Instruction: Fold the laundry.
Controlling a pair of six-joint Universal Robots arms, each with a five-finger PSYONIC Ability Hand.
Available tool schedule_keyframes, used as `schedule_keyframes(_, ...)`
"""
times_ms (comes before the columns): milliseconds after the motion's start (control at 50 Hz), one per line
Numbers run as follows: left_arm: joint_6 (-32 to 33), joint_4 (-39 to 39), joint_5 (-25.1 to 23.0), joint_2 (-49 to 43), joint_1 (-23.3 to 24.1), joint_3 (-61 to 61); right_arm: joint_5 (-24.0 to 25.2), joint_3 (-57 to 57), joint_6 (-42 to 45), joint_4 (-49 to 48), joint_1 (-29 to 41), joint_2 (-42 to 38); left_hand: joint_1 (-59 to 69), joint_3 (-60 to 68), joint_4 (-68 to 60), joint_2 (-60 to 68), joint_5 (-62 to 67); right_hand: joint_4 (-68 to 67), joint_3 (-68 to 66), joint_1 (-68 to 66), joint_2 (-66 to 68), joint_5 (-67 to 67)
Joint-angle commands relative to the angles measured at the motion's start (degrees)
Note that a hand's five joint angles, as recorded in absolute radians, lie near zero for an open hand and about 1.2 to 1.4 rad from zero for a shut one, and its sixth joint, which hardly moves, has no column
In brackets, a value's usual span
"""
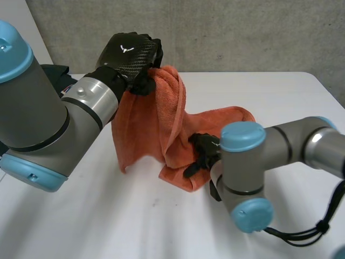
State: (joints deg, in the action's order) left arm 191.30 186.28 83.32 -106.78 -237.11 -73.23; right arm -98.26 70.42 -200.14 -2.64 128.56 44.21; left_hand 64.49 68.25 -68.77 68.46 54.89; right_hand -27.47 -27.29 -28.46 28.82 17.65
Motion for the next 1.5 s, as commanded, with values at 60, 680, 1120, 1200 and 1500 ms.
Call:
schedule_keyframes(60,-1.4,0.0,0.2,0.6,-0.2,0.3,-8.7,-4.5,0.5,0.4,0.1,-2.4,15.5,11.7,-11.2,11.5,15.1,-52.5,-52.7,-51.5,51.2,52.3)
schedule_keyframes(680,-3.2,1.4,4.0,-12.5,-3.0,-6.8,10.4,-19.7,53.2,20.7,-17.4,8.0,15.5,11.7,-11.2,11.5,15.1,-52.5,-52.7,-51.5,51.2,52.3)
schedule_keyframes(1120,-3.5,-2.2,10.0,-3.8,-1.8,-5.7,9.5,-2.8,34.7,12.3,-23.6,19.5,-46.7,-50.5,51.0,-50.7,-47.1,17.5,17.3,18.5,-18.8,-17.7)
schedule_keyframes(1200,-2.9,-2.8,6.2,-4.1,-1.9,-5.0,11.1,1.1,30.9,13.7,-29.1,20.8,-50.4,-54.2,54.7,-54.4,-50.8,17.5,17.3,18.5,-18.8,-17.7)
schedule_keyframes(1500,10.9,-9.7,-6.3,-24.7,-4.0,9.8,21.4,6.5,42.5,16.8,-39.1,17.4,-50.1,-53.8,54.3,-54.0,-50.5,13.5,13.3,14.5,-14.9,-13.7)
